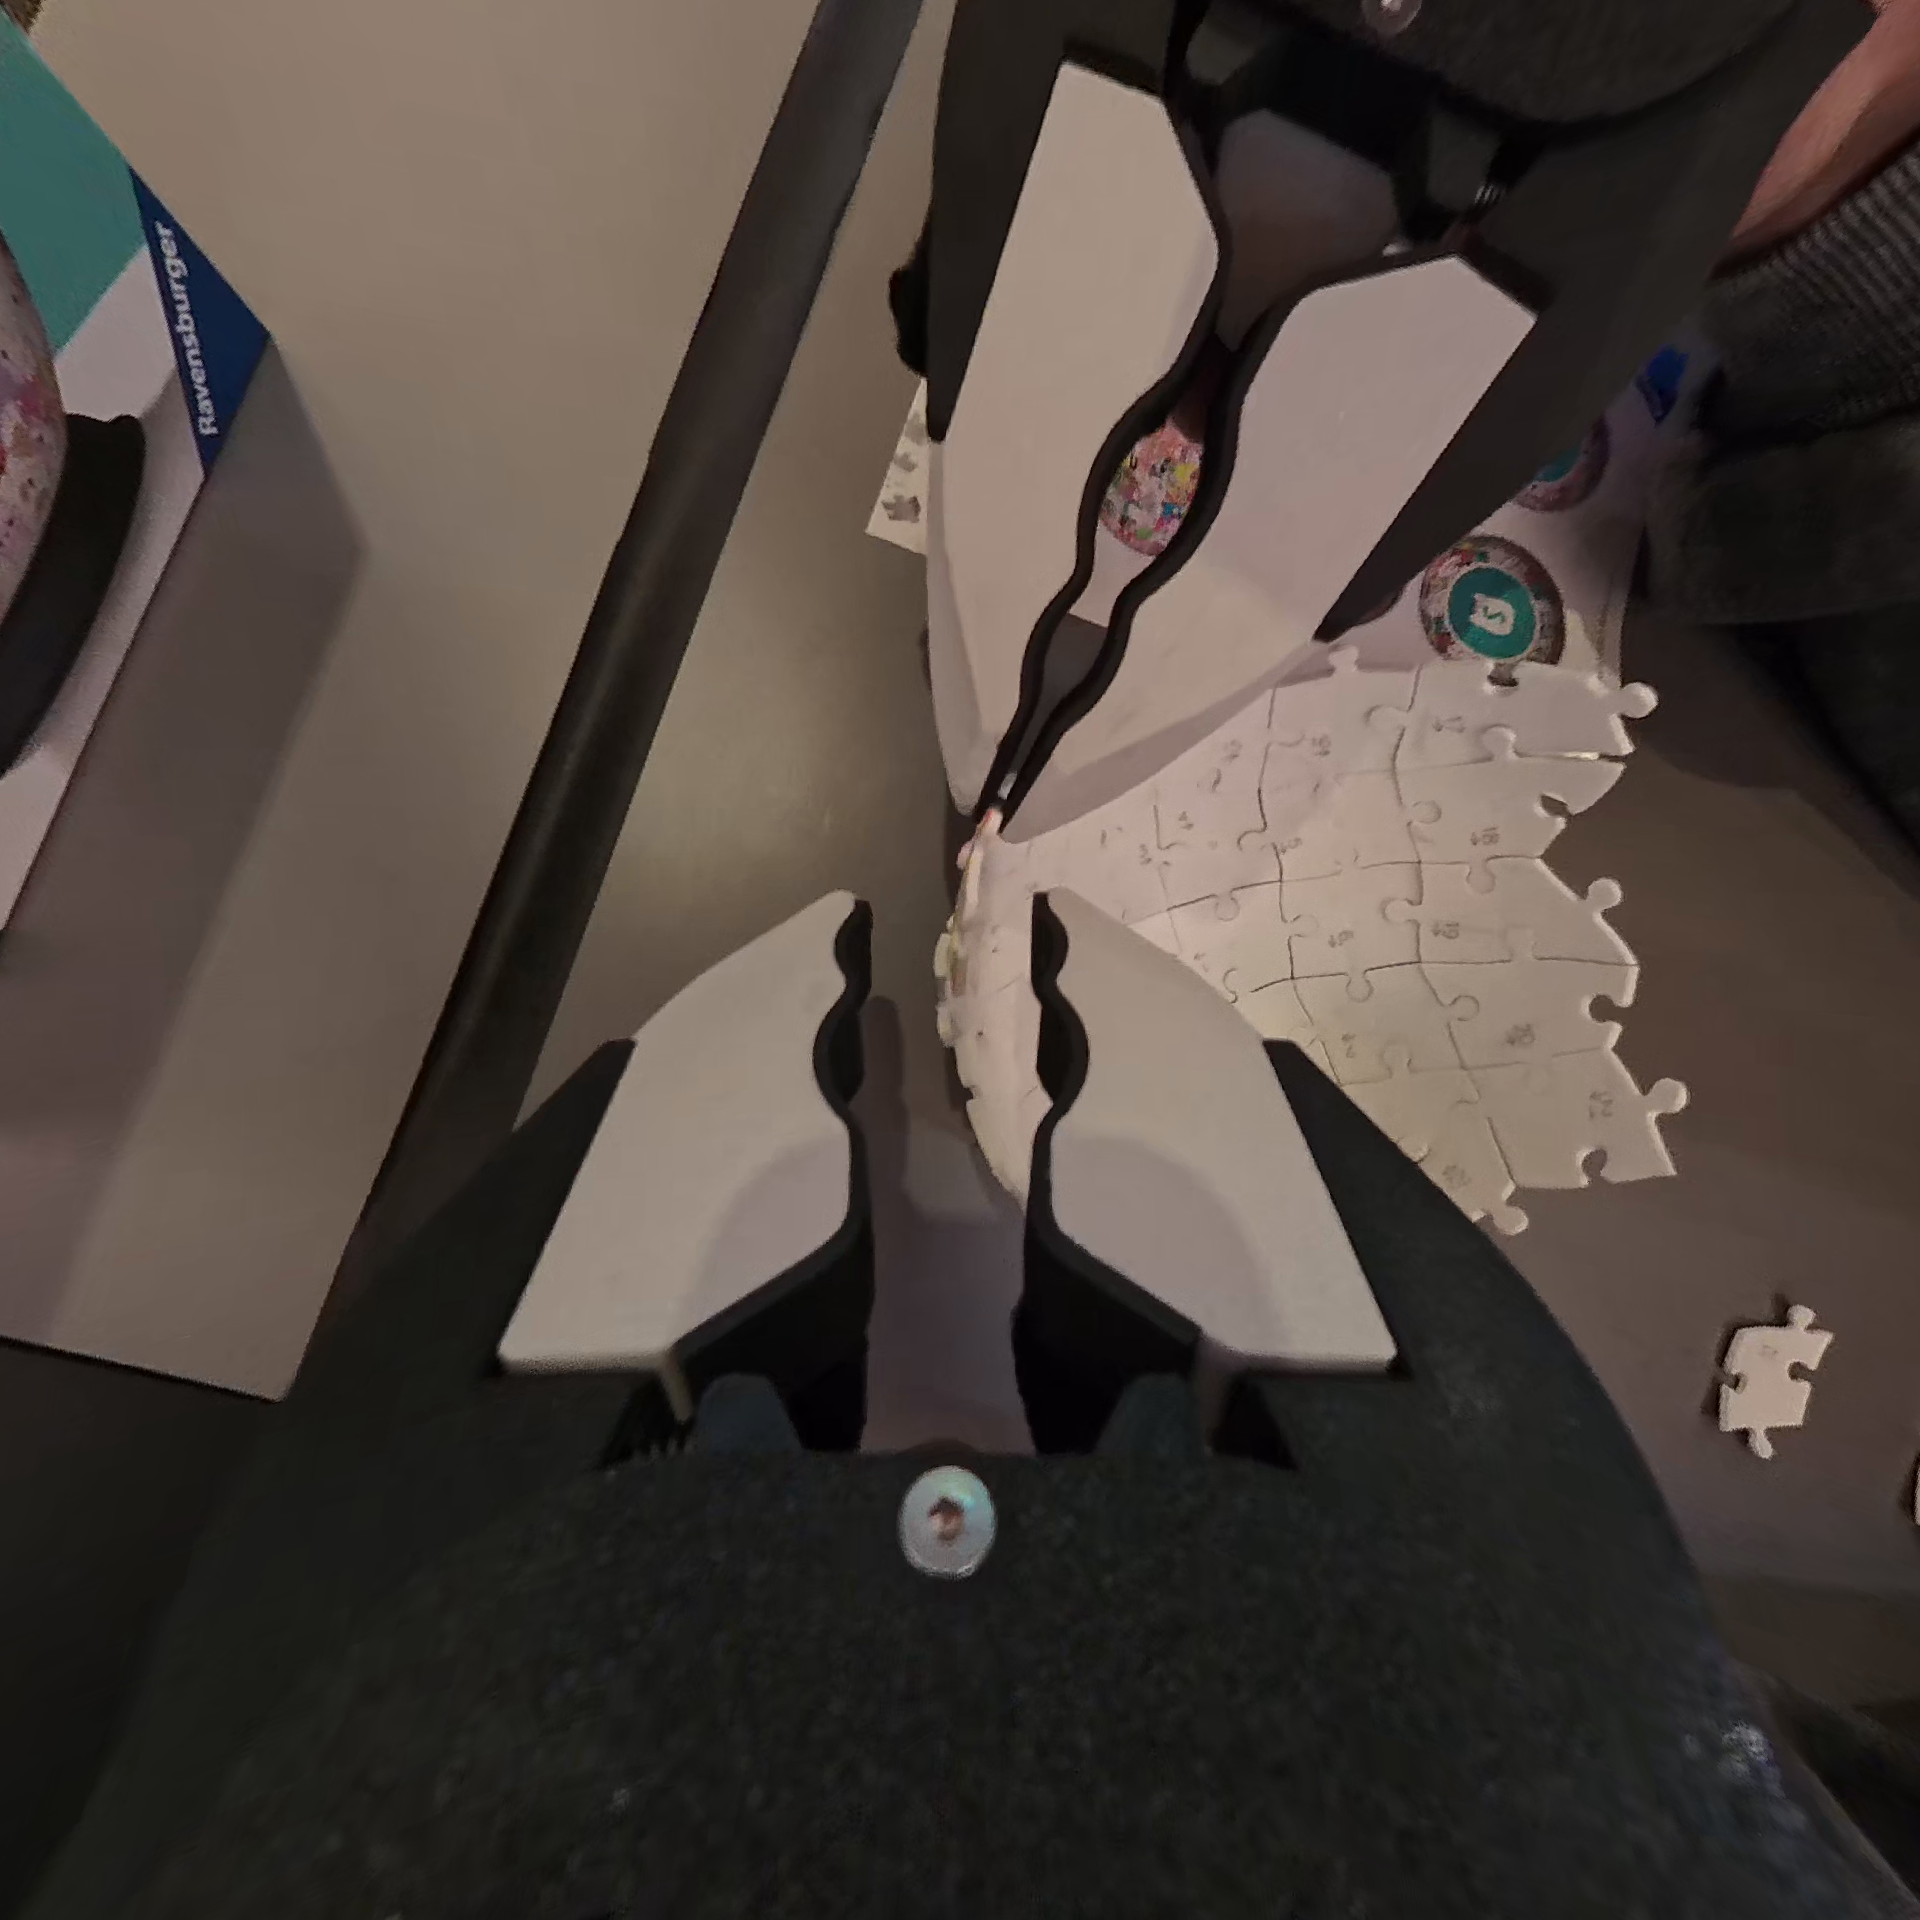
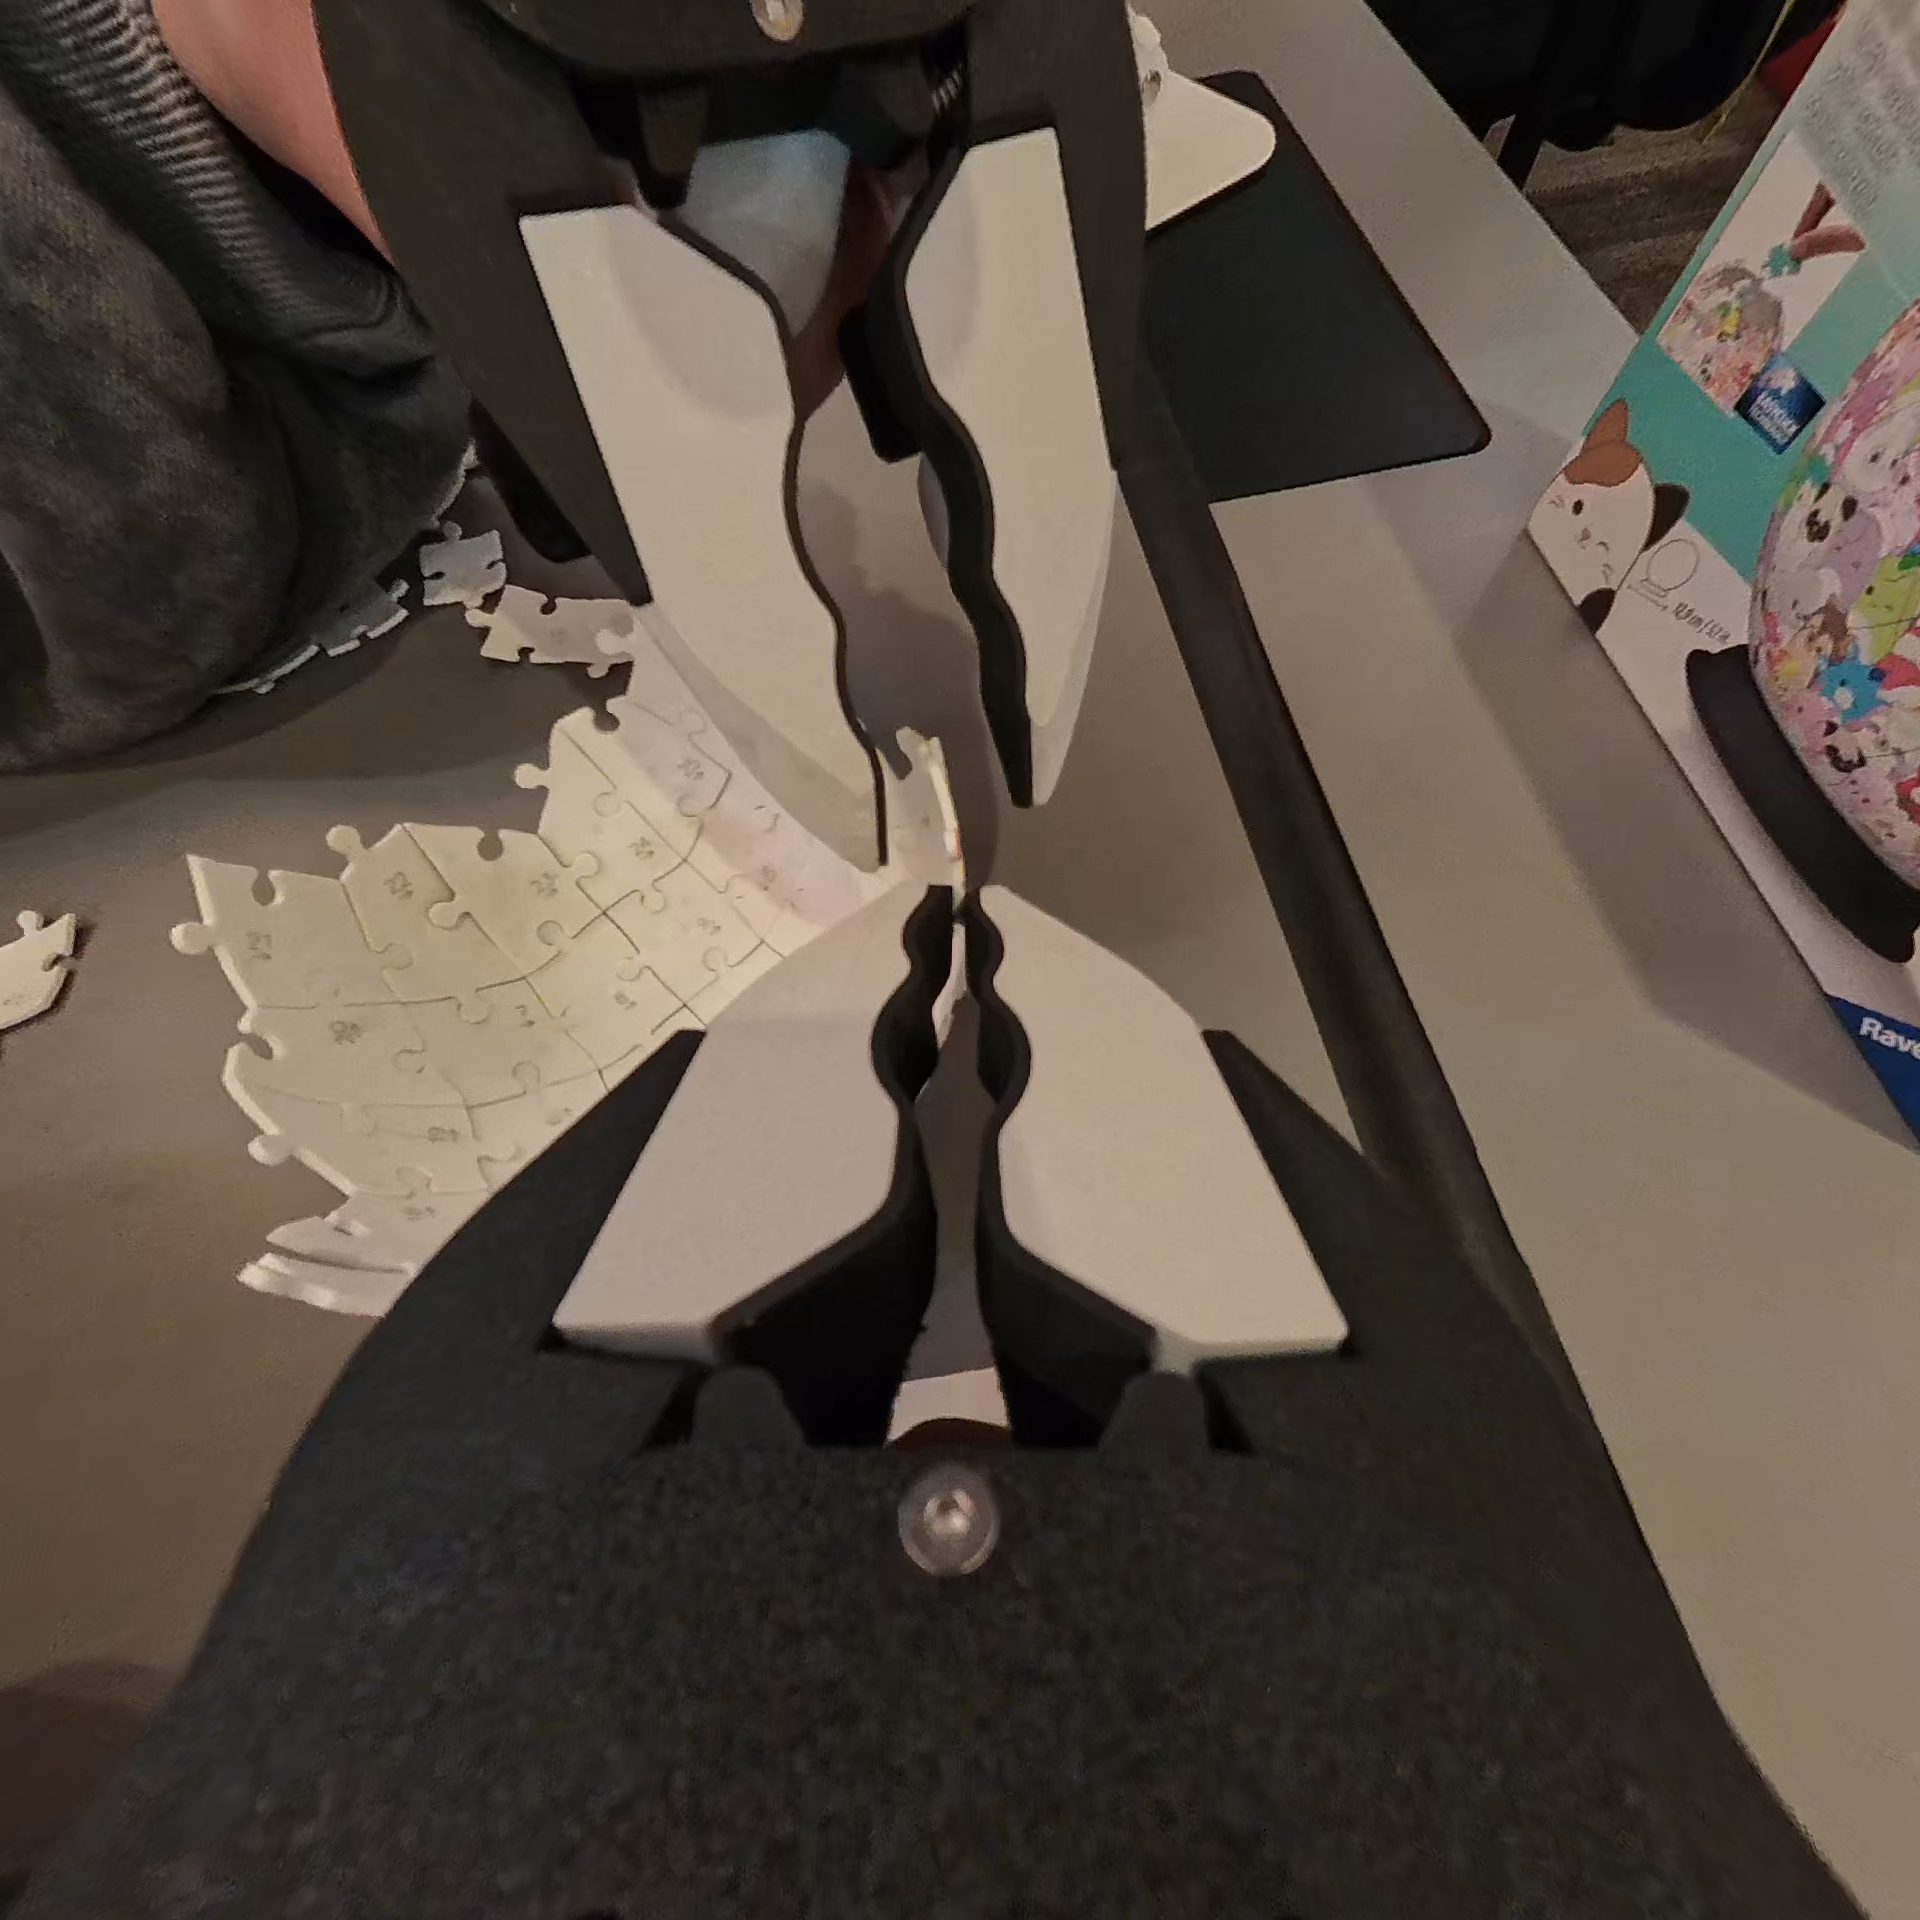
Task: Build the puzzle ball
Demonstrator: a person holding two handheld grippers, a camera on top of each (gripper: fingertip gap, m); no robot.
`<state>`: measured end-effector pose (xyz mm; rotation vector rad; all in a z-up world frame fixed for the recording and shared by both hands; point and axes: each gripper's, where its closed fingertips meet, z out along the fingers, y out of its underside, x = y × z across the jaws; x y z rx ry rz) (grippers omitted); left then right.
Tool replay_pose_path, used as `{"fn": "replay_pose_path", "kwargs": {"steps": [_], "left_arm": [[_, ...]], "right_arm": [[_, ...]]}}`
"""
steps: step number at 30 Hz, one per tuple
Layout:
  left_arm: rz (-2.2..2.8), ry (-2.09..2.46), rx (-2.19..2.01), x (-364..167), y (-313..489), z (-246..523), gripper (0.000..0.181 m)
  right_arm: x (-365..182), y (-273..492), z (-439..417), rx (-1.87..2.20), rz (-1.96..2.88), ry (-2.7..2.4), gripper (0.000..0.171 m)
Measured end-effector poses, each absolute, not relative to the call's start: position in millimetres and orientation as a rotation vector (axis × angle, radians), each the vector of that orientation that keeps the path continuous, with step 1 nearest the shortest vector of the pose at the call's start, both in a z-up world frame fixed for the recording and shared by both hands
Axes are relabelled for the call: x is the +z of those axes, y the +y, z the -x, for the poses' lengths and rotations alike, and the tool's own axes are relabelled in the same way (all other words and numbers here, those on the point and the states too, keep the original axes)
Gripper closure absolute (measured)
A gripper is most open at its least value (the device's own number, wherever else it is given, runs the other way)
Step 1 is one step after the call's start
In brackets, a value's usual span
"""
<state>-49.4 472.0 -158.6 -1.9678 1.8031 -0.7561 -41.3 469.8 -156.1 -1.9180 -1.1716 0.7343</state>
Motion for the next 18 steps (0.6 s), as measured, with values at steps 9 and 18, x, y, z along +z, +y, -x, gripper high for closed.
{"fn": "replay_pose_path", "kwargs": {"steps": [9, 18], "left_arm": [[1.928, 1.77, -0.746, -148, 477, 50, 0.161], [1.9, 1.789, -0.721, -148, 475, 47, 0.179]], "right_arm": [[-156, 472, 42, 0.727, 1.91, -1.161, 0.169], [-157, 474, 40, 0.72, 1.917, -1.148, 0.169]]}}
